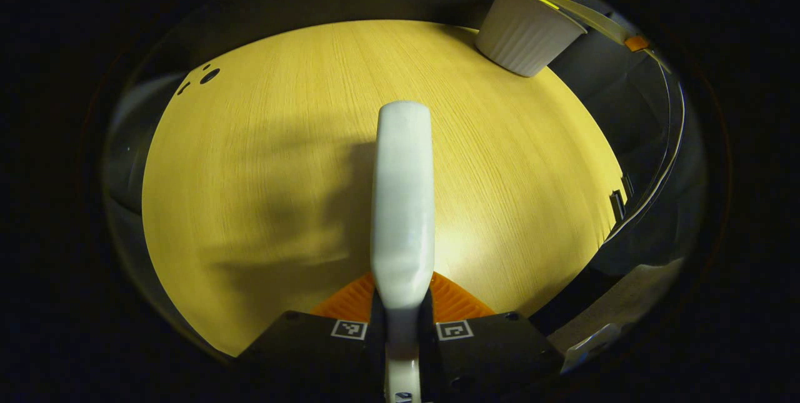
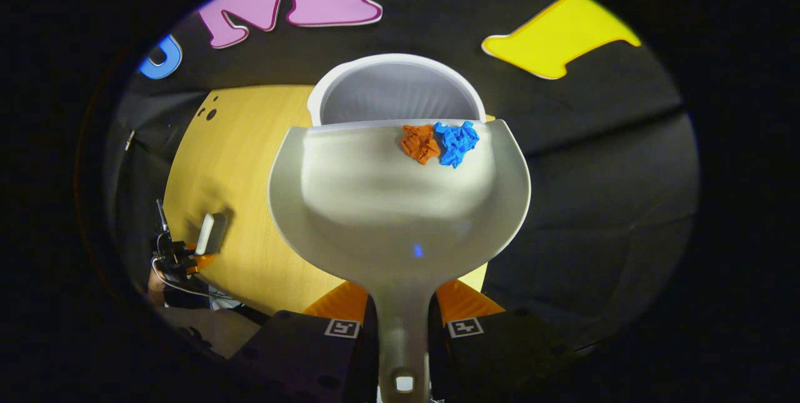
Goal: Pick up the small broom and dustpan from the desktop, sweep the trash into the dustpan with the broom, and then empty the trash into the garbage bin.
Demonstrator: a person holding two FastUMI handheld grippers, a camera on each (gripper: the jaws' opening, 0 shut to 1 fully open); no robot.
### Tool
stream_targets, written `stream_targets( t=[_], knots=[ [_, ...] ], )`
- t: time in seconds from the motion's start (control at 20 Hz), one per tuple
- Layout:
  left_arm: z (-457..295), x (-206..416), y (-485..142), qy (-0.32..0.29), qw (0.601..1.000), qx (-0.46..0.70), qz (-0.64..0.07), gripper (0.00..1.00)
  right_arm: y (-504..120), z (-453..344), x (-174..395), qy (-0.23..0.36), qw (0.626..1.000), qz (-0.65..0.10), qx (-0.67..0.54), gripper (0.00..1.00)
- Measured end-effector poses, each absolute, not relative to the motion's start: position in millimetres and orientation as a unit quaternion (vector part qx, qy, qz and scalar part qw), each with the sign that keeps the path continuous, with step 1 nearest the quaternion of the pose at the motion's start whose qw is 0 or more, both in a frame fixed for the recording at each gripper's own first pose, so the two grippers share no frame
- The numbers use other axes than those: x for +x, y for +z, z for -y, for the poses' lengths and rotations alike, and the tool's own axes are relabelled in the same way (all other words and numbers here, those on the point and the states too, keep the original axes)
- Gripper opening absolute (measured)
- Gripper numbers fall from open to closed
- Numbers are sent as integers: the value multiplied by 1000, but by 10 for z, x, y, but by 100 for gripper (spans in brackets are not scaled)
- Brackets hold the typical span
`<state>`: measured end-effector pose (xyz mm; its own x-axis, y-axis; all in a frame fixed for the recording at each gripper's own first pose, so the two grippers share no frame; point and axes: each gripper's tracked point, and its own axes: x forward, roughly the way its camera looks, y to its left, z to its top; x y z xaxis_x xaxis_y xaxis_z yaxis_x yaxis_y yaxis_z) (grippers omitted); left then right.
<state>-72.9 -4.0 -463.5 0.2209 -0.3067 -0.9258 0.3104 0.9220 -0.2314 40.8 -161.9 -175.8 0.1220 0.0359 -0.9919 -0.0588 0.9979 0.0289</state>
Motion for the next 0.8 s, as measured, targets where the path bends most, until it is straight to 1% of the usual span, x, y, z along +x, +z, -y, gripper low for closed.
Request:
stream_targets(
  t=[0.05, 0.1, 0.15, 0.2, 0.3, 0.45, 0.5, 0.55, 0.6, 0.65, 0.7, 0.75, 0.8],
  knots=[
    [30, -722, -4635, -196, 781, 1, -592, 26, -1778, 1595, 461, 37, 740, -671, 9, 36],
    [29, -720, -4647, -194, 782, 0, -593, 26, -1750, 1605, 490, 44, 730, -681, 24, 32],
    [31, -710, -4651, -193, 782, 0, -593, 26, -1719, 1632, 511, 50, 718, -694, 30, 32],
    [31, -706, -4655, -192, 782, 0, -592, 26, -1718, 1631, 532, 59, 706, -705, 28, 36],
    [37, -709, -4670, -187, 783, -2, -593, 26, -1681, 1669, 609, 67, 687, -723, 22, 36],
    [59, -694, -4682, -183, 782, -6, -596, 26, -1642, 1699, 618, 82, 646, -759, 17, 36],
    [63, -687, -4694, -181, 782, -4, -597, 26, -1669, 1731, 613, 84, 632, -770, 9, 31],
    [64, -675, -4690, -179, 783, -2, -596, 25, -1692, 1751, 632, 82, 625, -776, 3, 36],
    [77, -672, -4694, -177, 784, -2, -596, 26, -1707, 1727, 679, 82, 625, -776, 5, 36],
    [84, -666, -4685, -174, 784, -4, -596, 26, -1732, 1694, 726, 82, 629, -773, 10, 41],
    [96, -666, -4677, -172, 785, -8, -596, 26, -1748, 1686, 754, 83, 629, -772, 14, 31],
    [104, -665, -4672, -171, 785, -11, -596, 26, -1756, 1699, 772, 83, 632, -771, 15, 31],
    [105, -668, -4684, -170, 785, -11, -596, 26, -1758, 1707, 788, 82, 635, -768, 16, 36]
  ],
)
